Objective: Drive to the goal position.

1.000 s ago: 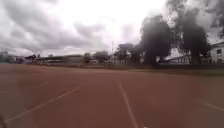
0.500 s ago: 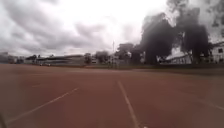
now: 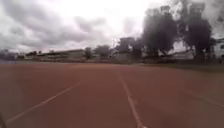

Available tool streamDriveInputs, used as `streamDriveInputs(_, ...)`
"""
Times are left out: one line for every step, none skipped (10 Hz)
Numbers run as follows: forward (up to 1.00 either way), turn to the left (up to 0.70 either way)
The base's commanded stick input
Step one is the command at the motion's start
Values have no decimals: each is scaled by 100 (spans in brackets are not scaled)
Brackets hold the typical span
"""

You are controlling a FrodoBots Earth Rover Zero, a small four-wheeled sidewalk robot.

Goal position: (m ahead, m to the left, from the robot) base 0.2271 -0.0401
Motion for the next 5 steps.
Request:
streamDriveInputs(70,0)
streamDriveInputs(70,0)
streamDriveInputs(70,0)
streamDriveInputs(70,0)
streamDriveInputs(70,0)
